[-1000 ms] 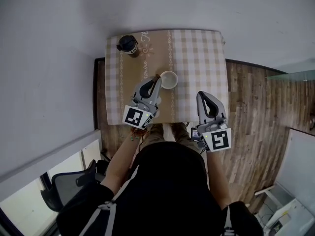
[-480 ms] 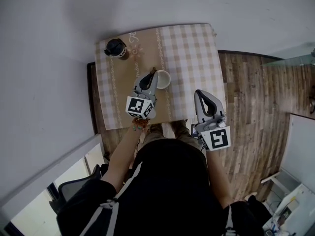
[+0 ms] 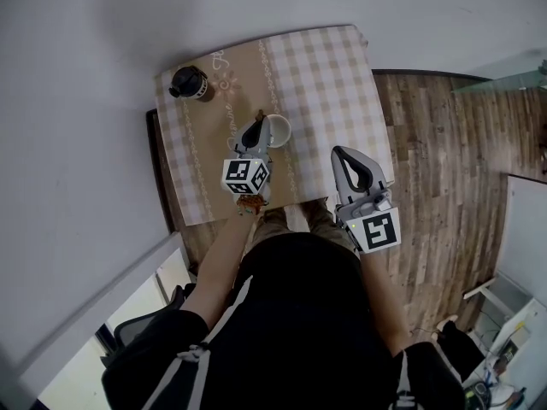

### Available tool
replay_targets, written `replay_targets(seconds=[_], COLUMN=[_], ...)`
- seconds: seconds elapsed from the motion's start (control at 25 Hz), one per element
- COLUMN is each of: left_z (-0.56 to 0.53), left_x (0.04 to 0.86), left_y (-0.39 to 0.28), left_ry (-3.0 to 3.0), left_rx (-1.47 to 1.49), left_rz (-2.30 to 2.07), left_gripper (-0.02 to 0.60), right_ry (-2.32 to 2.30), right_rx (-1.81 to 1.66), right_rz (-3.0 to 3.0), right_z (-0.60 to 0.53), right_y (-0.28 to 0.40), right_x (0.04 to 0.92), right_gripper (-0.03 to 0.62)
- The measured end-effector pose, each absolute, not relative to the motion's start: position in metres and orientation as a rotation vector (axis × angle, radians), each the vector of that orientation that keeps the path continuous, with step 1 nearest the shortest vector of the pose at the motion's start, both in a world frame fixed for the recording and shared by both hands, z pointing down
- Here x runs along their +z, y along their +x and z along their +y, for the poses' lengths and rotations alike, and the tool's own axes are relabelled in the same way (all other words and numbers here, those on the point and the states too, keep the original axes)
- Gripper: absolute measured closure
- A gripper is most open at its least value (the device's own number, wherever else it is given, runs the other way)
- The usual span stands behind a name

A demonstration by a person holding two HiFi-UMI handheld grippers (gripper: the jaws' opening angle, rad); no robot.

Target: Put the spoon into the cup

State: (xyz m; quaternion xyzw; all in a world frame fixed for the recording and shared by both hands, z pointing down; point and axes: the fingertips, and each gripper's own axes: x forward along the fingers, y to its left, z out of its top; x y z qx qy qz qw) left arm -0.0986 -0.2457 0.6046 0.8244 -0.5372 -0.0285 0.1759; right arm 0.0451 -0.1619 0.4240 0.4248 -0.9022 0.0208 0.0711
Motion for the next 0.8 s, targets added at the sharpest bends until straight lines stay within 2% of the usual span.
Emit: replay_targets(seconds=[0.8], left_z=[-0.256], left_x=[0.641], left_y=[-0.094], left_ry=[2.253], left_rx=[0.006], left_rz=[-1.539], left_gripper=[0.566], right_ry=[1.341], right_rx=[0.073], right_rz=[-2.683], right_z=[-0.177], right_y=[0.070], right_x=[0.426], right_gripper=[0.592])
